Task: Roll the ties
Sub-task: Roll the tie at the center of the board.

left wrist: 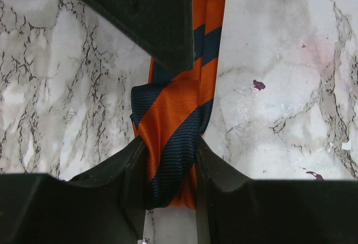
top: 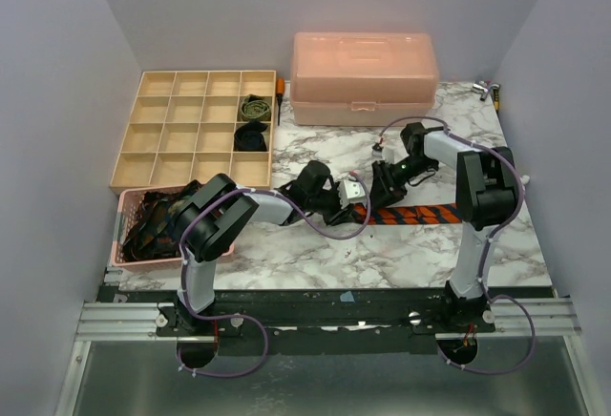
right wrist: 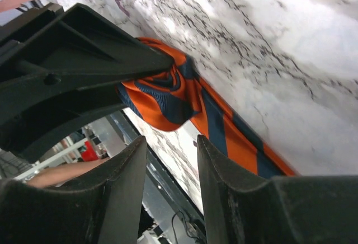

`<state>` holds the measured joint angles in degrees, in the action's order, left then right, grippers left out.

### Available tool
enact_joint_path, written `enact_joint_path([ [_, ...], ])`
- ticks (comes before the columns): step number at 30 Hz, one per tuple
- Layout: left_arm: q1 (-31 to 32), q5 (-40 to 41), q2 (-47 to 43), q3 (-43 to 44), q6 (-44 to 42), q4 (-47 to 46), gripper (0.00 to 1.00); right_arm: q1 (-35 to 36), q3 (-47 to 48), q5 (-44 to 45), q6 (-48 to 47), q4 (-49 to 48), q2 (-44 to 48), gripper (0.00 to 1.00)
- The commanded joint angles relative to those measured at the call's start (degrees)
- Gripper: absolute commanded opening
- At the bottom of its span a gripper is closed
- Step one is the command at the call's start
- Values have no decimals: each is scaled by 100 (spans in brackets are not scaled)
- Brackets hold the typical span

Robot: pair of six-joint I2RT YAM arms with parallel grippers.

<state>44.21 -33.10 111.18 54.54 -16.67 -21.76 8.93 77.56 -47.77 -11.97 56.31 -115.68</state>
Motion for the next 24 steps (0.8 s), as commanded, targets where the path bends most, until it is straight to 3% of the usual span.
enact_joint_path([
  [1, -35, 14, 275, -326, -92, 928, 4, 119, 40, -657, 285, -281, -391, 44],
  [8, -35, 12, 293, -305, -186, 946, 6, 384, 342, -861, 349, -286, -770, 39],
  [14, -43, 71, 374, -192, -215, 1016, 10, 447, 197, -1059, 140, 52, -673, 1],
  [21, -52, 95, 413, -113, -179, 1044, 16, 452, -378, -955, 159, -64, -628, 0],
  [24, -51, 46, 358, -160, -170, 973, 32, 438, -419, -232, 338, -387, -973, 0],
])
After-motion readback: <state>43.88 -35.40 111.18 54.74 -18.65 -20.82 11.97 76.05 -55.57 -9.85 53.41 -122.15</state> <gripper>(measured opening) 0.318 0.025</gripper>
